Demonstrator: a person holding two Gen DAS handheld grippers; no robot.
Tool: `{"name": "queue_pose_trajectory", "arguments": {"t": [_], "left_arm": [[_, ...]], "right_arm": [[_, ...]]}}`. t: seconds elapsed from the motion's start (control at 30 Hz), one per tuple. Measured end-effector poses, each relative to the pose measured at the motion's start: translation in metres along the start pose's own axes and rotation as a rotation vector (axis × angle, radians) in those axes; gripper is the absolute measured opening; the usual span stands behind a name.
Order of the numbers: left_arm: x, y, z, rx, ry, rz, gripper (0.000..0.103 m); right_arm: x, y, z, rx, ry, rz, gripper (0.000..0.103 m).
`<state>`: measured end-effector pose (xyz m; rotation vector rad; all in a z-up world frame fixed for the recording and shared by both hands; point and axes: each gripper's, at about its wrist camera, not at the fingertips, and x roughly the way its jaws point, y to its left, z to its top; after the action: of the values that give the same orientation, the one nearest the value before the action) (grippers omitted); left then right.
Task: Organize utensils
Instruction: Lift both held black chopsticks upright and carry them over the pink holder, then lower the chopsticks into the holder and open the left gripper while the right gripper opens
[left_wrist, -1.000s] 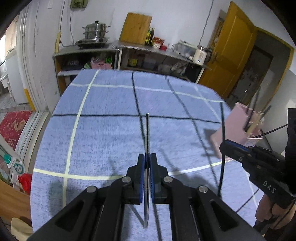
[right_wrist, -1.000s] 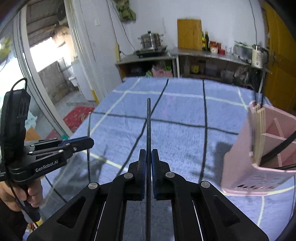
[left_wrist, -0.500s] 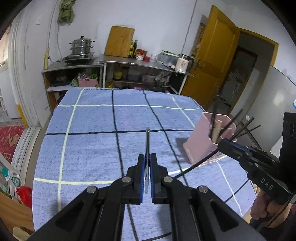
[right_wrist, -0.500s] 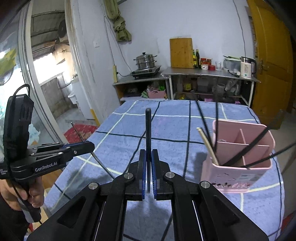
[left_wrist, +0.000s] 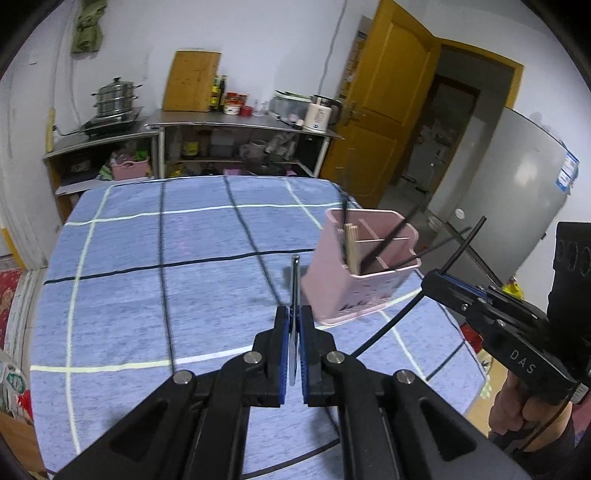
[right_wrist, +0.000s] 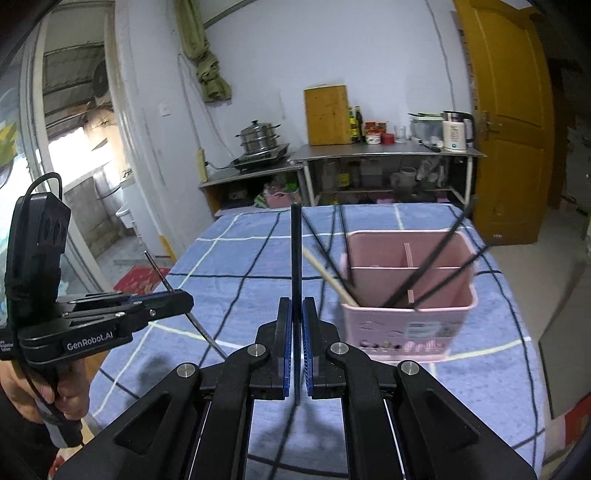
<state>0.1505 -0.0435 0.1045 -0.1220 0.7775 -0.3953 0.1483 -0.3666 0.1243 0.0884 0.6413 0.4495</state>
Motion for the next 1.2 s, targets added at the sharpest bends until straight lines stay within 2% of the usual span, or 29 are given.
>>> {"name": "queue_pose_trajectory", "arguments": {"t": [0.37, 0.57, 0.7, 0.9, 1.2], "left_arm": [[0.005, -0.052, 0.044, 0.054, -0.057, -0.095, 0.006], [0.005, -0.068, 0.078, 0.077, -0.11, -0.117, 0.006], [0.014, -0.074, 0.092, 0.081, -0.119, -0.123, 0.006], [0.04, -0.076, 0.1, 0.094, -0.1, -0.11, 0.006], [0.08, -0.076, 0.089, 0.107, -0.045, -0.092, 0.006]], "right_arm": [[-0.034, -0.034, 0.035, 0.04, -0.108, -0.051, 0.005], [-0.047, -0.043, 0.062, 0.035, -0.179, -0.076, 0.005], [-0.048, -0.048, 0.076, 0.037, -0.212, -0.081, 0.005], [-0.032, -0.056, 0.08, 0.032, -0.208, -0.104, 0.005], [-0.003, -0.065, 0.067, 0.028, -0.171, -0.122, 0.005]]}}
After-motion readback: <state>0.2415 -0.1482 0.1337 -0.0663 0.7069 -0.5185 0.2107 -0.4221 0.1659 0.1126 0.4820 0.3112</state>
